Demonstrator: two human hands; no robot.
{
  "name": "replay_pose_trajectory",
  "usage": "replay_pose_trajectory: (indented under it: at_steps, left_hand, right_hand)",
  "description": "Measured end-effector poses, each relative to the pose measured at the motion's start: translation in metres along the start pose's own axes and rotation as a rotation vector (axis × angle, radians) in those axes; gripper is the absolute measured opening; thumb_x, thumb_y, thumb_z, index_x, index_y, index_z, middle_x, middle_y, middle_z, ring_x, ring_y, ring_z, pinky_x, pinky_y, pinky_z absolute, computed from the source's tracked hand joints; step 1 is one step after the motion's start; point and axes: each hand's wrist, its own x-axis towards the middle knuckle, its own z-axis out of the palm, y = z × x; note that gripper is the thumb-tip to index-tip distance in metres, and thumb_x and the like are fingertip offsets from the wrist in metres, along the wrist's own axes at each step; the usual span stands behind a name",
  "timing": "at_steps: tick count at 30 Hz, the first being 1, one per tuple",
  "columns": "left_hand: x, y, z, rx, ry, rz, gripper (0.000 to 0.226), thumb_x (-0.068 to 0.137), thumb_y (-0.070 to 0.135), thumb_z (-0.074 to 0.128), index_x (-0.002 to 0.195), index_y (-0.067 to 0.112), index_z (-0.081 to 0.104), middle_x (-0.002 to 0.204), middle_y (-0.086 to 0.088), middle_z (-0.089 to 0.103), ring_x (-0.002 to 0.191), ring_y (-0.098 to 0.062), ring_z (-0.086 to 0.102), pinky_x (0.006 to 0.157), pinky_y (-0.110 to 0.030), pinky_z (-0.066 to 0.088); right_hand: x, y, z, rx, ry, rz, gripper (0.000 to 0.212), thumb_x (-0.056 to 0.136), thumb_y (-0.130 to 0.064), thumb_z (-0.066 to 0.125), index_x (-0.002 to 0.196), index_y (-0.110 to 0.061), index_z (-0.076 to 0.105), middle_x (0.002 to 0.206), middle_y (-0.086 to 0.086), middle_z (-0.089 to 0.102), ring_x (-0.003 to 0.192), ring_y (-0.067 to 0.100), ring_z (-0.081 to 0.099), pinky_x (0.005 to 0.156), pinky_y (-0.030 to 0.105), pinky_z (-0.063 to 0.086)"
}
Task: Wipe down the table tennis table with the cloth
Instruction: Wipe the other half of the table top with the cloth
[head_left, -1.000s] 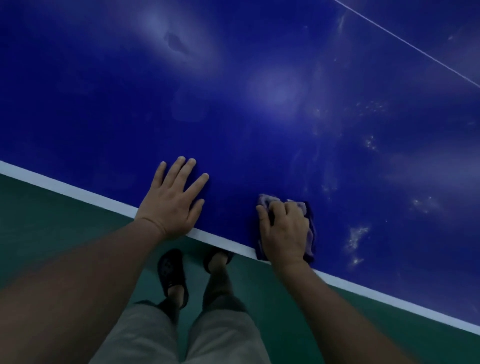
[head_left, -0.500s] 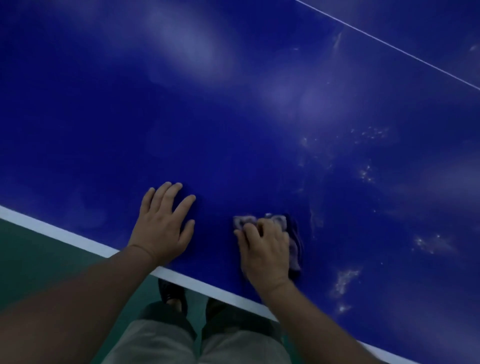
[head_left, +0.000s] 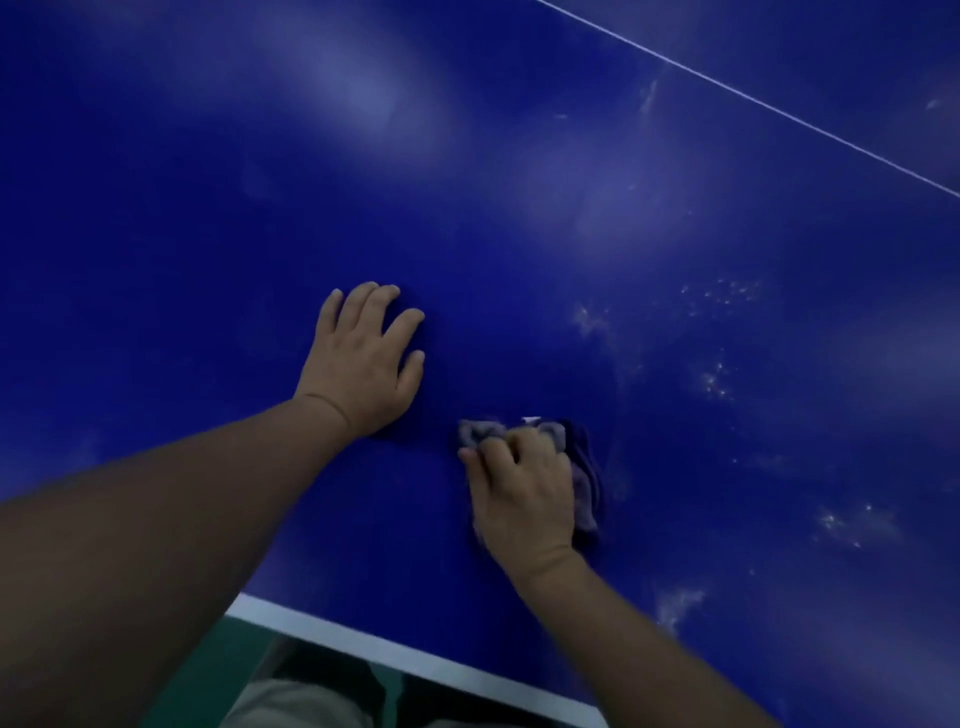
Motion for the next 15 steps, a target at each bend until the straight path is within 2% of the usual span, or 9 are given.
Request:
replay_pose_trajectory:
  at_steps: [2, 5, 7, 9, 11, 13, 15]
  left_hand:
    - [0.019, -0.003, -0.001, 0.01, -0.008, 0.052, 0.048, 0.096, 0.04, 0.048, 0.137, 0.014, 0.051, 0.149, -0.016, 0.039, 0.142, -0.035, 0.03, 0.121, -0.056, 0.016]
    - [0.052, -0.002, -0.004, 0.006, -0.001, 0.097, 0.048, 0.096, 0.04, 0.049, 0.136, 0.015, 0.05, 0.148, -0.016, 0.039, 0.142, -0.035, 0.03, 0.121, -0.055, 0.016]
    - [0.077, -0.001, -0.004, 0.0, 0.021, 0.109, 0.046, 0.097, 0.04, 0.049, 0.135, 0.015, 0.051, 0.147, -0.016, 0.04, 0.141, -0.034, 0.032, 0.12, -0.056, 0.018]
    - [0.098, -0.002, -0.007, -0.004, 0.037, 0.121, 0.045, 0.097, 0.039, 0.047, 0.133, 0.014, 0.052, 0.146, -0.015, 0.041, 0.139, -0.034, 0.033, 0.119, -0.055, 0.02]
    - [0.121, -0.004, -0.012, -0.014, 0.052, 0.127, 0.042, 0.097, 0.037, 0.047, 0.131, 0.014, 0.054, 0.143, -0.014, 0.044, 0.135, -0.034, 0.036, 0.116, -0.054, 0.023]
    - [0.143, -0.006, -0.015, -0.019, 0.06, 0.14, 0.04, 0.097, 0.036, 0.046, 0.128, 0.013, 0.055, 0.14, -0.014, 0.045, 0.132, -0.034, 0.038, 0.113, -0.052, 0.026]
    - [0.164, -0.009, -0.018, -0.016, 0.061, 0.16, 0.039, 0.096, 0.036, 0.047, 0.127, 0.013, 0.055, 0.139, -0.014, 0.046, 0.131, -0.034, 0.039, 0.111, -0.051, 0.027]
  right_hand:
    - [0.058, 0.021, -0.001, -0.012, 0.025, -0.012, 0.022, 0.101, -0.035, 0.053, 0.099, -0.015, 0.061, 0.089, 0.01, 0.056, 0.076, 0.031, 0.053, 0.064, 0.043, 0.044]
    - [0.174, 0.051, -0.006, -0.049, 0.128, 0.144, 0.032, 0.103, -0.041, 0.048, 0.107, -0.014, 0.064, 0.101, 0.014, 0.058, 0.088, 0.035, 0.056, 0.073, 0.045, 0.045]
    - [0.212, 0.06, -0.001, -0.036, 0.156, 0.227, 0.035, 0.103, -0.042, 0.047, 0.106, -0.011, 0.064, 0.104, 0.014, 0.058, 0.093, 0.035, 0.056, 0.076, 0.044, 0.042]
    - [0.195, 0.048, 0.004, -0.078, 0.199, 0.318, 0.034, 0.103, -0.041, 0.048, 0.108, -0.011, 0.064, 0.102, 0.015, 0.058, 0.092, 0.035, 0.056, 0.076, 0.044, 0.042]
    - [0.138, 0.014, 0.008, -0.042, 0.173, 0.341, 0.03, 0.103, -0.04, 0.048, 0.108, -0.014, 0.063, 0.097, 0.013, 0.057, 0.086, 0.032, 0.054, 0.073, 0.043, 0.044]
    - [0.089, -0.023, 0.012, -0.023, 0.114, 0.321, 0.026, 0.102, -0.04, 0.051, 0.097, -0.016, 0.062, 0.089, 0.007, 0.055, 0.08, 0.026, 0.051, 0.067, 0.041, 0.045]
    - [0.097, -0.025, 0.019, -0.034, 0.101, 0.258, 0.026, 0.101, -0.04, 0.054, 0.091, -0.017, 0.062, 0.086, 0.005, 0.055, 0.077, 0.024, 0.049, 0.064, 0.04, 0.043]
